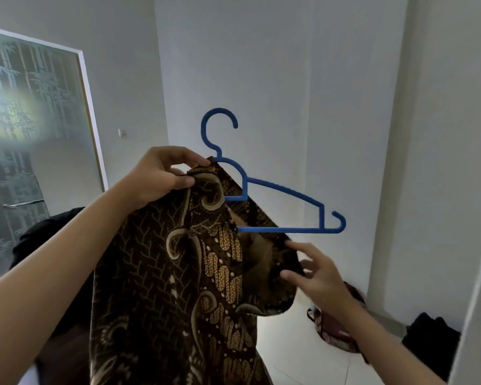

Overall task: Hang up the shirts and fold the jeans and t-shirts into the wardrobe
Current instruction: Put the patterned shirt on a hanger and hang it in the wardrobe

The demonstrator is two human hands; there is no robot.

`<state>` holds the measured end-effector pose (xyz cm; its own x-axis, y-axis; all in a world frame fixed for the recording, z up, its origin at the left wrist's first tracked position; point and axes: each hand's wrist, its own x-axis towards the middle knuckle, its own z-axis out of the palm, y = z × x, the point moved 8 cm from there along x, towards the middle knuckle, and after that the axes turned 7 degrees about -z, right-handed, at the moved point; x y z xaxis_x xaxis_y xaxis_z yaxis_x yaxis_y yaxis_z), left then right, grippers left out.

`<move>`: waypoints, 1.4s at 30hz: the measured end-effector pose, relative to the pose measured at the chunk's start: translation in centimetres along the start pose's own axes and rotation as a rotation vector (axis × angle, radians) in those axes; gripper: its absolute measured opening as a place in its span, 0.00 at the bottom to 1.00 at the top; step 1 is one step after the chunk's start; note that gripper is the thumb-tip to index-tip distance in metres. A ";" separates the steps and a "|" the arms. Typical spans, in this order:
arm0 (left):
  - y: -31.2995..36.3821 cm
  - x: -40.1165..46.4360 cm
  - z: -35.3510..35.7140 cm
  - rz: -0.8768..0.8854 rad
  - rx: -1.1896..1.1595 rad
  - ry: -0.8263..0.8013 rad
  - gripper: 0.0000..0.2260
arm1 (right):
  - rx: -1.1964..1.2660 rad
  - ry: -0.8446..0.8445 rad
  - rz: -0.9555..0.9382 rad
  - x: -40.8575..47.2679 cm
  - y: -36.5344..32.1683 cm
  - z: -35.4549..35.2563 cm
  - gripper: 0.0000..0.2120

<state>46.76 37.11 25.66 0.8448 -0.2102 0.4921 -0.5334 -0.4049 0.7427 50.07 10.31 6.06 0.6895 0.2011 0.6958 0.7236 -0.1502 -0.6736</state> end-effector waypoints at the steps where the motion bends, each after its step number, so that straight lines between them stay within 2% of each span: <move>1: -0.1 -0.4 0.2 -0.012 -0.001 -0.016 0.23 | 0.011 0.013 0.028 -0.1 -0.3 -1.6 0.25; 3: -0.3 -1.2 0.8 -0.035 0.027 -0.052 0.23 | -0.008 0.002 0.053 -0.2 -1.3 -4.5 0.29; 8: 0.6 -1.9 3.2 -0.043 0.141 -0.041 0.19 | -0.197 -0.124 0.004 -1.0 -5.1 -9.6 0.30; 14: 2.8 -1.0 7.3 0.012 0.332 0.003 0.22 | -0.384 -0.121 -0.023 -2.3 -10.1 -13.9 0.30; 18: 4.0 -0.8 10.2 0.038 0.398 0.111 0.21 | -0.378 -0.072 -0.040 -3.0 -13.6 -15.1 0.30; 23: 4.9 -1.1 12.7 0.050 0.283 0.221 0.20 | -0.272 -0.101 -0.047 -4.8 -15.2 -13.9 0.29; 27: 6.0 -1.7 14.3 0.082 0.175 0.160 0.21 | -0.365 -0.236 -0.018 -5.9 -14.3 -12.5 0.24; 29: 6.4 -1.9 15.0 0.072 0.126 0.109 0.20 | -0.408 -0.243 -0.026 -5.8 -14.3 -12.4 0.19; 33: 7.2 -2.4 16.7 0.061 0.106 -0.006 0.16 | -0.392 -0.089 -0.180 -4.3 -17.0 -12.8 0.11; 36: 8.0 -3.0 17.7 0.062 0.095 -0.068 0.15 | -0.441 0.053 -0.298 -2.7 -19.2 -13.0 0.10; 39: 8.3 -3.5 18.1 0.087 0.080 -0.116 0.17 | -0.546 0.102 -0.286 -1.4 -19.4 -12.5 0.09; 42: 8.4 -4.1 18.1 0.115 0.059 -0.149 0.17 | -0.483 0.081 -0.217 -0.7 -18.4 -11.6 0.07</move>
<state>39.57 18.48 21.71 0.7781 -0.3853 0.4961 -0.6267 -0.4211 0.6557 36.56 1.68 20.87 0.5087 0.2046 0.8363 0.7685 -0.5457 -0.3340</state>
